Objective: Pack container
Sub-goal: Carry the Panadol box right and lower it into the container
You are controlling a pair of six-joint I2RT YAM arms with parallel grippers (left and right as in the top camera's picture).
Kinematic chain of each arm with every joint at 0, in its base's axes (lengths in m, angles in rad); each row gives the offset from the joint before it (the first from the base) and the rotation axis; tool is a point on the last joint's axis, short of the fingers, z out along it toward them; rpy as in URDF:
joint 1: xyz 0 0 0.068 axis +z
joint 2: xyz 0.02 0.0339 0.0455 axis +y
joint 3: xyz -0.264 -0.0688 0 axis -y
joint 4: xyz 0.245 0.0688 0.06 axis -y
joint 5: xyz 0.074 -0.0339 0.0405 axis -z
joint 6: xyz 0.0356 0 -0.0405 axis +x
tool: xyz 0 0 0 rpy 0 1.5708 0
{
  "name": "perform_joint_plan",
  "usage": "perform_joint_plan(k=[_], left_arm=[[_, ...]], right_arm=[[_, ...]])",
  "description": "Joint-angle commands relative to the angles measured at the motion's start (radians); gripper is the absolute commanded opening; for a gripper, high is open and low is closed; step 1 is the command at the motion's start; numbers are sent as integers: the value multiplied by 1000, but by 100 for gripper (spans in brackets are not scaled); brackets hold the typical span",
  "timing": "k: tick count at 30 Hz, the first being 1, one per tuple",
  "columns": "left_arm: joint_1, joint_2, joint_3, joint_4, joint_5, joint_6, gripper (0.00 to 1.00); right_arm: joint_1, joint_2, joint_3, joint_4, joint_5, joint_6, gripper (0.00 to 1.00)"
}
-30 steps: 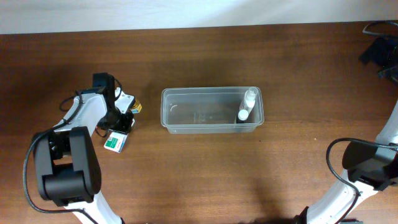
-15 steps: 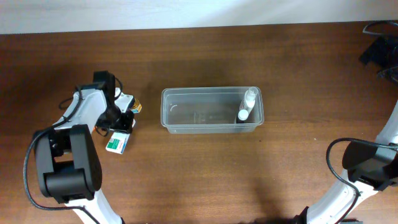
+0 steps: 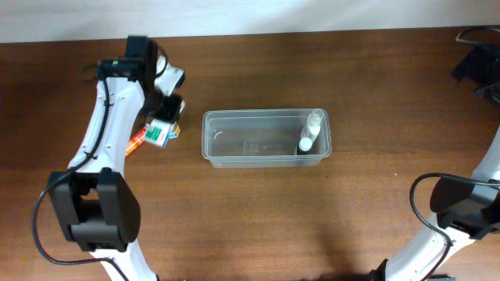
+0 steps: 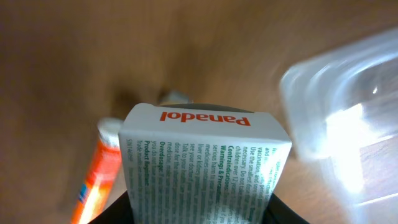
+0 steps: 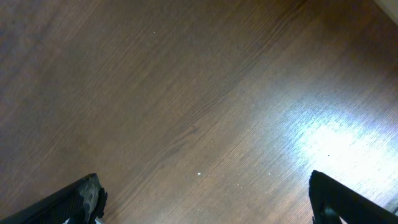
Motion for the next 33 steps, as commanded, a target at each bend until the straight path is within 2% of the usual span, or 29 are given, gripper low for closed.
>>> perform_joint_plan(k=[1,6,18,22,33], left_arm=[[-49,8,102,-3,3,45,35],[-126,8,172,-2,3,146,35],[-406,13,175,-4,3,505,36],[-455,46,174,18,3,539,36],[-480,182,174,77,56,595,35]], right_arm=[[-3,-19,13,-5,16,-6,98],[-3,-19,13,-5,16,-6,98],[-3,-19,13,-5,16,-6,98],[-3,-19,13,-5,16,-6,98],[-3,-19,13,-5,16,-6,98]])
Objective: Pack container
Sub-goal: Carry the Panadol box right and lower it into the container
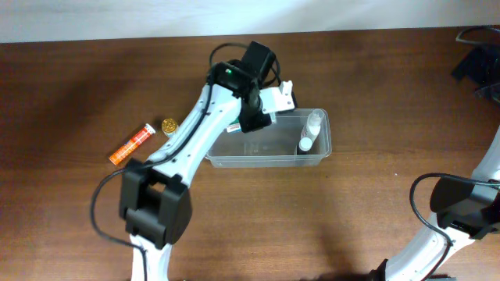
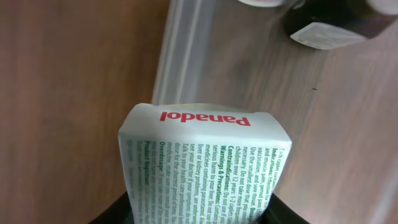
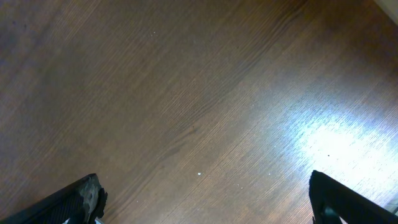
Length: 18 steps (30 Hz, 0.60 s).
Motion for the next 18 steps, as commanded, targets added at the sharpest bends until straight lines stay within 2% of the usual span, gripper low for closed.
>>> perform_joint_plan(k=[1,8,12,18], left_arm=[[-20,43,15,16,40,66,35],[-58,77,14,52,41,151,35],[-76,93,14,52,47,204,32],[-76,134,14,55,47,208,33]], right_arm=[[-3,-19,13,-5,16,-6,98],[-3,-19,13,-5,16,-6,98],[-3,-19,13,-5,16,-6,98],[-3,-19,13,-5,16,-6,98]])
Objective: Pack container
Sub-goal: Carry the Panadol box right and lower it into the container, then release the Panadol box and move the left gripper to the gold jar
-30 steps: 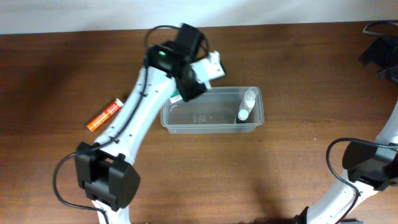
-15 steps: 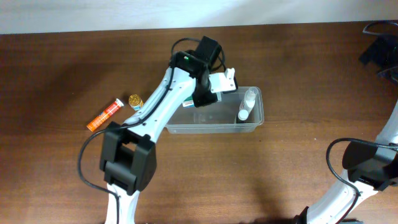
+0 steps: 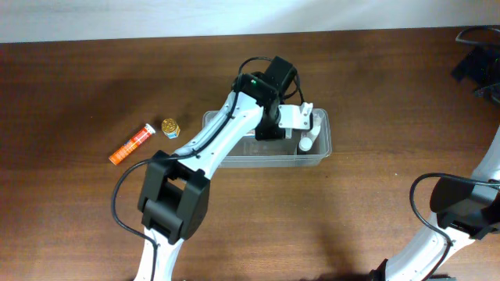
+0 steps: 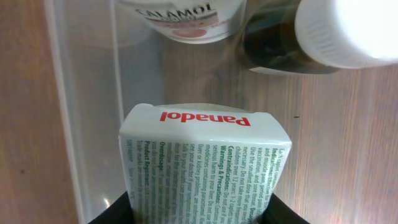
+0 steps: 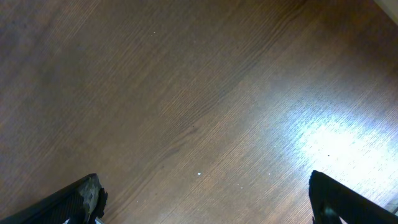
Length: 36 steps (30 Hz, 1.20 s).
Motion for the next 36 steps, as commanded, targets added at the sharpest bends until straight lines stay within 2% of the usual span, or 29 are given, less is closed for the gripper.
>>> perform_joint_plan(k=[1,7,8,10,17,22,29,36], left_arm=[[0,54,12,2,18,32,33],[0,63,12,13,17,32,34],[0,63,12,15,14,32,41],[0,63,12,16,14,32,46],[0,63,12,16,-44,27,49],[2,63,24,16,-79,-48,54],[2,63,56,15,-80,-112,55],[6,59,187,-31,-80,-226,54]], right_arm=[[-3,-19,13,-5,16,-6,98],[-3,-19,13,-5,16,-6,98],[-3,-19,13,-5,16,-6,98],[-3,-19,13,-5,16,-6,98],[-3,-19,13,-5,16,-6,98],[-3,-19,13,-5,16,-6,98],[-3,-19,13,-5,16,-6,98],[-3,-19,13,-5,16,-6,98]])
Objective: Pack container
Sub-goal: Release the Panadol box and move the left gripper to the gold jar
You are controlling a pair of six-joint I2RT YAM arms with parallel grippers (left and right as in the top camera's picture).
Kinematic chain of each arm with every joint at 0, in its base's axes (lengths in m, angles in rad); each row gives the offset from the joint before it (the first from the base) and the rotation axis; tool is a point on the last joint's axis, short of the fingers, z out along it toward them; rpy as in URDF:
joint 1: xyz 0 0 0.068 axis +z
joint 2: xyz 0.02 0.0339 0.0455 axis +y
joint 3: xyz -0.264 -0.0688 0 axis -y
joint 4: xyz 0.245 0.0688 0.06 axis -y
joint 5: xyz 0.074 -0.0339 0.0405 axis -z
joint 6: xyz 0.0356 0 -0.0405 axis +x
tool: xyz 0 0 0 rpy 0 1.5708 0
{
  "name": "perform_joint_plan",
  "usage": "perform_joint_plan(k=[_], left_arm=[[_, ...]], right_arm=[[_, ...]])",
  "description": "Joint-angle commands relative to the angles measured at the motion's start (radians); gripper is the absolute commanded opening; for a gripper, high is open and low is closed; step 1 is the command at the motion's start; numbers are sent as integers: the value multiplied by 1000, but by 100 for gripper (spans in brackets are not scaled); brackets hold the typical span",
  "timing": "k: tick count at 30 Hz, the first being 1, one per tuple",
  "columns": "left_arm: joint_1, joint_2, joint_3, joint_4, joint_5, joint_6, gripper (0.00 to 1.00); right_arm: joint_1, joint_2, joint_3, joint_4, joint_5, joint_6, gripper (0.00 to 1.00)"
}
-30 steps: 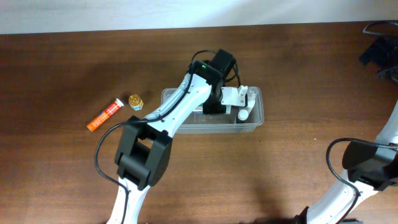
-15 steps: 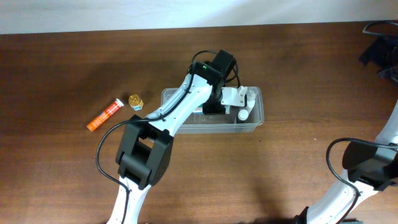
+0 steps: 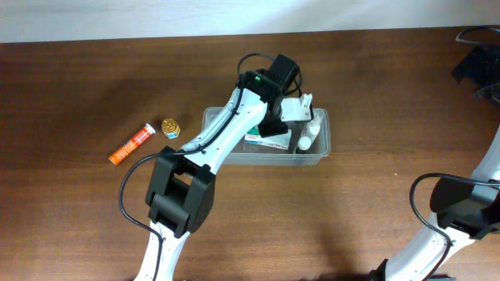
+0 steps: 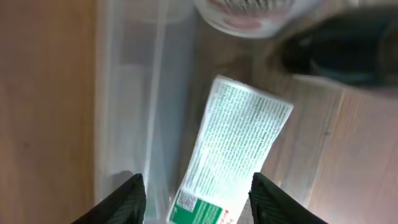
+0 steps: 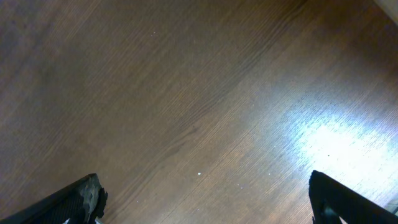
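Observation:
The white and green Panadol box (image 4: pixel 239 149) lies flat on the floor of the clear plastic container (image 3: pixel 226 161), and it also shows from overhead (image 3: pixel 264 141). My left gripper (image 4: pixel 198 186) hangs open just above the box, one finger on each side, holding nothing. It is over the container's right half in the overhead view (image 3: pixel 293 109). Two bottles (image 3: pixel 311 129) stand at the container's right end; in the left wrist view a calamine bottle (image 4: pixel 249 9) and a dark bottle (image 4: pixel 342 56) are blurred. My right gripper (image 5: pixel 205 205) is open over bare wood.
An orange tube (image 3: pixel 131 144) and a small gold object (image 3: pixel 169 126) lie on the brown table (image 3: pixel 351 218) left of the container. The right arm's base (image 3: pixel 461 211) stands at the lower right, with a dark object (image 3: pixel 475 66) at the far right edge.
My left gripper was shut on the Panadol box inside the container. It is now open, and the box lies flat on the container floor below it. The right arm is unchanged.
My left gripper held the Panadol box at the left of the container, by the orange tube. It then held the box over the container's back rim, then inside near the bottles. Now the box lies in the container, released.

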Motion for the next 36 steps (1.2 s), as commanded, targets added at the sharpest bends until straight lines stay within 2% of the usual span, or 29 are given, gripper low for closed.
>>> perform_joint_plan(k=[1,6,10,14,21,23,24,29,36], left_arm=[[9,-3,119,-34,-8,-95,55],[38,-3,297,-151,-17,-197,55],[75,-3,397,-236,-18,-232,54],[138,-3,428,-272,-69,-342,58],[327,-3,428,-324,-71,-581,60],[377,-3,427,-336,-70,-611,77],[398,-2,424,-340,-68,-615,98],[482,-2,371,-345,-67,-653,99],[538,-2,204,-310,-21,-666,99]], right_arm=[[-3,-19,13,-5,16,-6,98],[-3,-19,13,-5,16,-6,98],[-3,-19,13,-5,16,-6,98],[-3,-19,13,-5,16,-6,98],[-3,-19,13,-5,16,-6,98],[-3,-19,13,-5,16,-6,98],[-3,-19,13,-5,16,-6,98],[-3,-19,13,-5,16,-6,98],[-3,-19,13,-5,16,-6,98]])
